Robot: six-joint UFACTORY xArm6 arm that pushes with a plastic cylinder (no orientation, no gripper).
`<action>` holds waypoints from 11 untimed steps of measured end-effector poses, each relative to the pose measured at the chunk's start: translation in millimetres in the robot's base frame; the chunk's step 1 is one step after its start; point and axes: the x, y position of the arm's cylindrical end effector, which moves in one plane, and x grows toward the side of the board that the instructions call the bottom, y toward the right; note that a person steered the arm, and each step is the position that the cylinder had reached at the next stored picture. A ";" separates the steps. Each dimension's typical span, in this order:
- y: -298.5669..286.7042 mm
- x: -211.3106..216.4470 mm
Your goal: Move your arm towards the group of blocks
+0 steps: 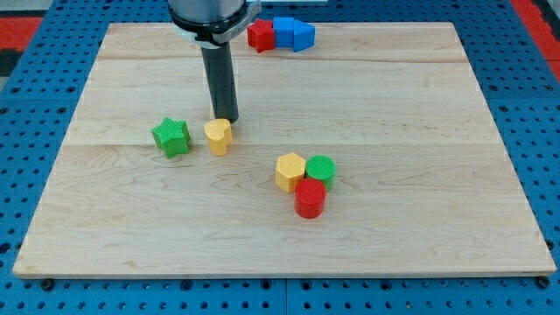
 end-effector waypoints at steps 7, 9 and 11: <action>225.2 110.0; 143.4 136.9; 112.1 136.8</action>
